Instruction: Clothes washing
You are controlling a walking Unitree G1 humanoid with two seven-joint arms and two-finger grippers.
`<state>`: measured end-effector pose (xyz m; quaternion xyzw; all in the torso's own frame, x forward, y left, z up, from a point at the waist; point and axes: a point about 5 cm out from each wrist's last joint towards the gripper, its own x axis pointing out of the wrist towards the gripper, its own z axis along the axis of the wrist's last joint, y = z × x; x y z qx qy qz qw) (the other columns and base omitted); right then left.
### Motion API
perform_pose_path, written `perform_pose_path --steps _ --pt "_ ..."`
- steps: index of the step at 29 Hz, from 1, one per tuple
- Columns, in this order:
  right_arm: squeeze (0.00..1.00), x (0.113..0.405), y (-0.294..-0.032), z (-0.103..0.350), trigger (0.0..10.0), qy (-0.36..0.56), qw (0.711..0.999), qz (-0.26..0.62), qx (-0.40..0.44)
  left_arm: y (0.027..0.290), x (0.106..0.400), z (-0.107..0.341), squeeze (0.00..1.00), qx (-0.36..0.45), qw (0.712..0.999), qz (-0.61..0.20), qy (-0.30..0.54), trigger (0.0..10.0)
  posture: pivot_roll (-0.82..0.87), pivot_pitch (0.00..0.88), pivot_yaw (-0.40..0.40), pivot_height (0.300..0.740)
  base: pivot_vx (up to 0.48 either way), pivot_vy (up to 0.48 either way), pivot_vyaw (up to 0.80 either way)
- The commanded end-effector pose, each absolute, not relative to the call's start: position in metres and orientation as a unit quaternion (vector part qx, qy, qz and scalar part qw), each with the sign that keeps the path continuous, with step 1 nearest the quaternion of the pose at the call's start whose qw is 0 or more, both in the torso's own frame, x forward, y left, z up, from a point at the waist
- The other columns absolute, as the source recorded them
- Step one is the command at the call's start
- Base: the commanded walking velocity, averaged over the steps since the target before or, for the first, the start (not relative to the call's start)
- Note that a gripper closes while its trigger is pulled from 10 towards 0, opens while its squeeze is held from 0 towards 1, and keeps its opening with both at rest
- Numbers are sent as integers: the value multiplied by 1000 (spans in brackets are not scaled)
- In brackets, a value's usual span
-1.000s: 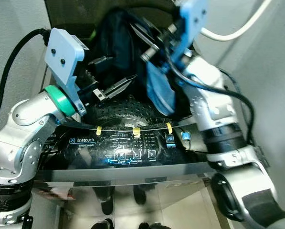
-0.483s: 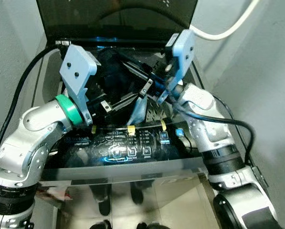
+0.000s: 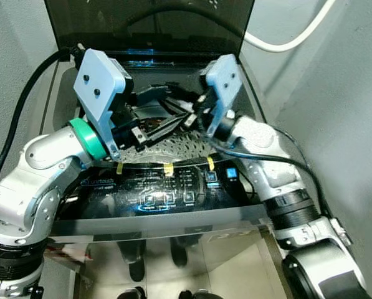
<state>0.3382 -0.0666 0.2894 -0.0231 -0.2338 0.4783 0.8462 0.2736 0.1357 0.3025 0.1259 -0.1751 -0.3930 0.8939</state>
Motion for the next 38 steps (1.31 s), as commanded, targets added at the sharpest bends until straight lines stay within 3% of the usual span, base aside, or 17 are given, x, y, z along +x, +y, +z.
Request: perform_pose_path --steps 1,2,3,5,6,9,11,15,18,19,21,29,38 --pt "0 326 -90 312 10000 -281 823 491 50 133 270 302 0 124 891 -401 -174 10000 40 101 -8 740 0 0 0" --pt "0 326 -90 312 10000 -281 823 491 50 133 270 302 0 124 891 -401 -174 10000 40 101 -8 740 0 0 0" --pt "0 319 -112 328 10000 -322 821 458 109 133 272 302 0 123 892 -399 -173 10000 38 108 6 740 0 0 0" --pt "0 319 -112 328 10000 -322 821 458 109 133 272 302 0 123 892 -399 -173 10000 38 108 6 740 0 0 0" --pt "0 316 -128 335 10000 -347 823 425 148 133 273 302 0 121 895 -394 -173 10000 37 110 12 740 0 0 0" --pt "0 316 -138 336 10000 -356 829 392 180 135 276 303 0 119 898 -386 -174 10000 36 110 17 740 0 0 0" --pt "0 319 -152 330 10000 -360 827 349 255 138 283 306 0 111 909 -361 -178 10000 37 113 23 740 0 0 0" --pt "0 321 -162 326 10000 -359 811 328 324 142 290 308 0 98 920 -333 -183 10000 42 115 23 740 0 0 0" --pt "0 326 -164 323 10000 -352 824 300 327 145 295 309 0 88 929 -309 -183 10000 45 117 24 740 0 0 0" --pt "0 336 -162 316 10000 -335 870 234 275 149 300 309 0 76 939 -280 -184 10000 45 119 28 740 0 0 0" --pt "0 348 -160 309 10000 -325 924 108 169 155 308 309 0 53 952 -236 -188 10000 42 119 28 740 0 0 0" --pt "0 337 -138 314 10000 -360 931 45 38 160 317 310 0 23 963 -181 -200 10000 44 105 15 740 0 0 0" --pt "0 335 -126 312 10000 -363 929 57 42 160 318 313 0 14 962 -157 -221 10000 50 77 -1 740 0 0 0"
